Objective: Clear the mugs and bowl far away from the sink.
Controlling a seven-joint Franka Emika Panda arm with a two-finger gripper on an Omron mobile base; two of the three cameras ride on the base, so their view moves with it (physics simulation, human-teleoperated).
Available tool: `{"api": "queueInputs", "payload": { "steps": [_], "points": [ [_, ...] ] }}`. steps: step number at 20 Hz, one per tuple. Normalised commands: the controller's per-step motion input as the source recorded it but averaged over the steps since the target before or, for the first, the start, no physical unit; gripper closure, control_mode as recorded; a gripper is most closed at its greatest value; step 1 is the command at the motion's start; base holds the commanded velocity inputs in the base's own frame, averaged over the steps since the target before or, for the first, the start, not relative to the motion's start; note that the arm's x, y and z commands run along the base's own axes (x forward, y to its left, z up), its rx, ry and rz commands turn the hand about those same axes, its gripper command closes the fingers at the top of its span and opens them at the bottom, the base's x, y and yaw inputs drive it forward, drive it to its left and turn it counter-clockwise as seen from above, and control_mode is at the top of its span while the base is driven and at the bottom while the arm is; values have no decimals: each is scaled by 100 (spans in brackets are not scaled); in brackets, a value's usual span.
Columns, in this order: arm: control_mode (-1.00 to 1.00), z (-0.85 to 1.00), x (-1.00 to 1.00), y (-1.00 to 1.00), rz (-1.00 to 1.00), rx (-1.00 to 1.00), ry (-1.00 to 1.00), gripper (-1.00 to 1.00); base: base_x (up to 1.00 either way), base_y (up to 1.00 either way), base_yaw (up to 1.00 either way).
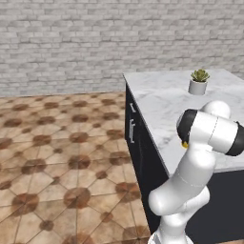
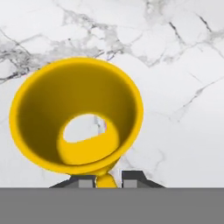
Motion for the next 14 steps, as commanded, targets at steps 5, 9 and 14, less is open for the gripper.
{"api": "queueInputs", "payload": {
  "steps": [5,9,14],
  "points": [
    [-100,-29,5,0,0,-5,0,100,0,0,0],
    [-100,-12,0,1,0,0,0,-100,0,0,0],
    [-100,-1,0,3,0,2,1,-100,0,0,0]
  ]
}}
